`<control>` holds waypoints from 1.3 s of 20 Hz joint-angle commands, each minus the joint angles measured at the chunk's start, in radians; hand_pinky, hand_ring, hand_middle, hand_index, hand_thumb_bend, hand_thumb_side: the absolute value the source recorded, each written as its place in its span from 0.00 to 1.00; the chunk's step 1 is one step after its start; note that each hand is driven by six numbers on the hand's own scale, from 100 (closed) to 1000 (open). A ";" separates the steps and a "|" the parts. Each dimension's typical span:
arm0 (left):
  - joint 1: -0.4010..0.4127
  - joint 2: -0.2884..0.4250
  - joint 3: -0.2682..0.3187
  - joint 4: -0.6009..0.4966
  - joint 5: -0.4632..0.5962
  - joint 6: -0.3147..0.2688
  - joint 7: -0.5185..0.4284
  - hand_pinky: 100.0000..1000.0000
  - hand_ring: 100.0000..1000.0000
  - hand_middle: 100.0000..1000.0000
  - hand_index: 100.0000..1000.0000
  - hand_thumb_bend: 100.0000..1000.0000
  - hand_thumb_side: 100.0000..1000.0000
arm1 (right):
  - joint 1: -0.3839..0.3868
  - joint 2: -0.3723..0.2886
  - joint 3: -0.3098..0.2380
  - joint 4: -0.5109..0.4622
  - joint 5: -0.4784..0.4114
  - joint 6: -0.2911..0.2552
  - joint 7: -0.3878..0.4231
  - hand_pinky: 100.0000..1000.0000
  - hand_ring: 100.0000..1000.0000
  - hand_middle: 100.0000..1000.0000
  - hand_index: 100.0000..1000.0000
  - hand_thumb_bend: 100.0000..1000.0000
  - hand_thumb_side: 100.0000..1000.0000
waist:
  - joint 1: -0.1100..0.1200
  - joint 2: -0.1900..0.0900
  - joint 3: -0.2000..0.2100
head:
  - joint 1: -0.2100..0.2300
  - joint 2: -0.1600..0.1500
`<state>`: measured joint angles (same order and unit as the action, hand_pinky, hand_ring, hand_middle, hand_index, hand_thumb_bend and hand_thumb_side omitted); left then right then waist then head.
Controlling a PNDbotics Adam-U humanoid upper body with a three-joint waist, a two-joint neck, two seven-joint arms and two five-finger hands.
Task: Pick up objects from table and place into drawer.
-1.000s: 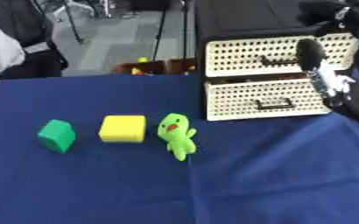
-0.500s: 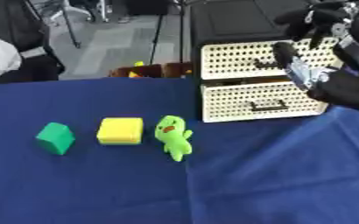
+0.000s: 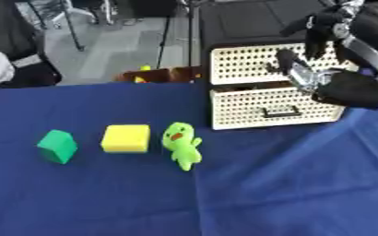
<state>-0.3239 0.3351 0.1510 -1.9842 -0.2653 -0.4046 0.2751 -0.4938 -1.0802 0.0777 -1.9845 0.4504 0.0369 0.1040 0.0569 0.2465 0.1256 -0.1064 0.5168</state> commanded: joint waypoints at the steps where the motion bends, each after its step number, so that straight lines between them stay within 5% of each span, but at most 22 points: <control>1: -0.004 0.029 0.004 -0.016 0.002 0.000 -0.003 0.51 0.62 0.66 0.91 0.34 0.91 | -0.015 -0.050 -0.019 -0.015 0.008 0.005 0.003 0.10 0.28 0.24 0.72 0.10 0.92 | -0.005 -0.017 0.000 | 0.001 -0.003; 9: -0.004 0.029 0.003 -0.016 0.002 0.002 -0.005 0.51 0.62 0.65 0.90 0.34 0.91 | -0.007 -0.070 -0.015 -0.015 -0.050 0.012 0.118 0.00 0.11 0.12 0.68 0.14 0.88 | -0.010 -0.014 -0.007 | 0.001 -0.002; 26: -0.008 0.017 0.001 -0.016 0.007 0.003 -0.007 0.51 0.61 0.65 0.90 0.32 0.91 | 0.033 -0.032 0.011 -0.015 -0.147 0.044 0.372 0.00 0.06 0.07 0.78 0.08 0.72 | -0.005 0.000 -0.003 | -0.002 -0.006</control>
<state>-0.3203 0.3349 0.1505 -1.9842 -0.2637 -0.4004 0.2701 -0.4537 -1.0963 0.0965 -1.9847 0.3142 0.0763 0.4636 0.0544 0.2599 0.1222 -0.1073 0.5167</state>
